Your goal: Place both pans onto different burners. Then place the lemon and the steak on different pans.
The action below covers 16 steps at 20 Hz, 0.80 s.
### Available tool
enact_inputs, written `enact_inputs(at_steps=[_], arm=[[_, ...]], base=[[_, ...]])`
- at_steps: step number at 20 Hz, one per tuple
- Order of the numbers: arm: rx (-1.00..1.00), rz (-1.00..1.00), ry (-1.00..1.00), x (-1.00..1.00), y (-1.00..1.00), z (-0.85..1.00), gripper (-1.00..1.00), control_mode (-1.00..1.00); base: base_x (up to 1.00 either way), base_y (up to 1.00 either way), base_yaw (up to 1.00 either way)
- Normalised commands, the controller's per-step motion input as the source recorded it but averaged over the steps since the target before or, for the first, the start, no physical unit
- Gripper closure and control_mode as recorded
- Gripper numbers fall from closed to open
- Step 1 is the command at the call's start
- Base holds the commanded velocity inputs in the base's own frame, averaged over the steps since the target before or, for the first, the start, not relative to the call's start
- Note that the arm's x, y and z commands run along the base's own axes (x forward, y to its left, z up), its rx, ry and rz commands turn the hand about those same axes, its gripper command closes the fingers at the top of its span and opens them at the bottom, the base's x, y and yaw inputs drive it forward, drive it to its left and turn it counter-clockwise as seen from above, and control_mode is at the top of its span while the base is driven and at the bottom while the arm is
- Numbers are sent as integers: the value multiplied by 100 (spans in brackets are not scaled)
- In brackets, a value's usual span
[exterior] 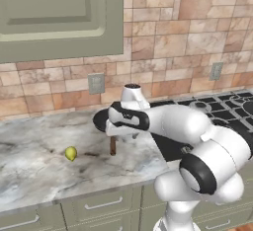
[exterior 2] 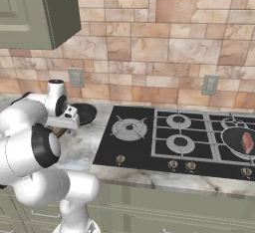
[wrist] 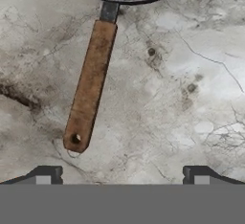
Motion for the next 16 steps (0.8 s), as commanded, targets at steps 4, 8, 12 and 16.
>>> enact_inputs(at_steps=[4, 8, 12, 16], arm=[[-1, 0, 7, 21, 31, -1, -100, -100], [-1, 0, 4, 12, 31, -10, -100, -100], [-2, -2, 0, 3, 23, -31, -100, -100], [-1, -2, 0, 0, 13, -32, -100, -100]], base=[[0, 0, 0], [0, 0, 0], [0, 0, 0], [0, 0, 0]])
